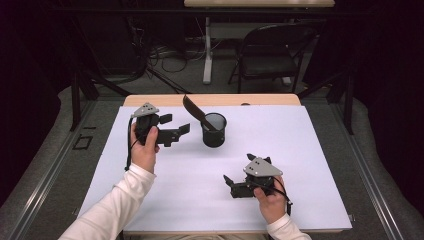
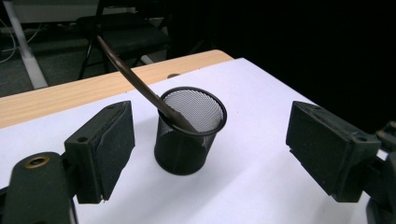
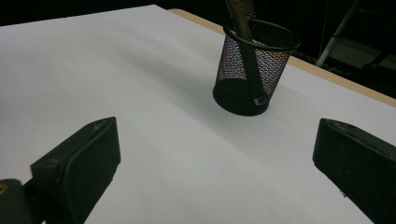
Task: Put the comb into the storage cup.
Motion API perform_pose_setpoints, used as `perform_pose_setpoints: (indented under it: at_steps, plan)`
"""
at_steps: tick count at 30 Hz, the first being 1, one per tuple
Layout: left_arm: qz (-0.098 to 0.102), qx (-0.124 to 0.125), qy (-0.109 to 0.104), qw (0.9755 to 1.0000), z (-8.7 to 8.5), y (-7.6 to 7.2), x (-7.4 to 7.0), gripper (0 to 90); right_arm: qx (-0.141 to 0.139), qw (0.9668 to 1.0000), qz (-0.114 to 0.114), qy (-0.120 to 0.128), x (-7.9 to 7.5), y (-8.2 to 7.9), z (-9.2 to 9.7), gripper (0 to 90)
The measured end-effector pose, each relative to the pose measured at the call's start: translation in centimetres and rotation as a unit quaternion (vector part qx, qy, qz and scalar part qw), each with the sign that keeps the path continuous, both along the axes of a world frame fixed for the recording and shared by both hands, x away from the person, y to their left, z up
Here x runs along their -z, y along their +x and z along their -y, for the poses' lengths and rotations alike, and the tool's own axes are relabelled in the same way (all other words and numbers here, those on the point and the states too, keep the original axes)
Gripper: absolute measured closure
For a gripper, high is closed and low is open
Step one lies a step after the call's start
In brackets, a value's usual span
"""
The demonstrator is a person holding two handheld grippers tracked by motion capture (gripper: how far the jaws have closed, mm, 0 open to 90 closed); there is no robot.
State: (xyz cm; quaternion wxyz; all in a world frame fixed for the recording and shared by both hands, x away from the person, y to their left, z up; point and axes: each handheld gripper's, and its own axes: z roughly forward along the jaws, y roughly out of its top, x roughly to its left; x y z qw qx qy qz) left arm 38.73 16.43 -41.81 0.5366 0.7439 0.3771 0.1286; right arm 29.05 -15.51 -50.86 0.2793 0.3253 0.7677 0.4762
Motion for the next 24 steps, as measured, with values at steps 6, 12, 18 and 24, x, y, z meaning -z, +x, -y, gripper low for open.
perform_pose_setpoints:
  at_steps: [6,12,18,24]
  plan:
    - [0.013,0.017,0.009,0.9997,-0.7,-0.8,-0.2,15.7,0.001,1.0,0.0,0.001,-0.1,0.0,0.1,0.9]
    - [0.031,0.029,0.026,0.9988,-1.1,-1.9,-0.5,15.7,0.001,1.0,0.001,0.001,-0.2,0.0,0.2,0.9]
    - [0.041,0.046,0.035,0.9975,-1.4,-3.1,-0.3,15.7,0.001,1.0,0.001,0.002,-0.2,0.0,0.2,1.0]
    - [0.043,0.059,0.031,0.9968,-1.8,-4.3,0.0,15.7,0.002,1.0,0.001,0.002,-0.2,0.0,0.2,1.0]
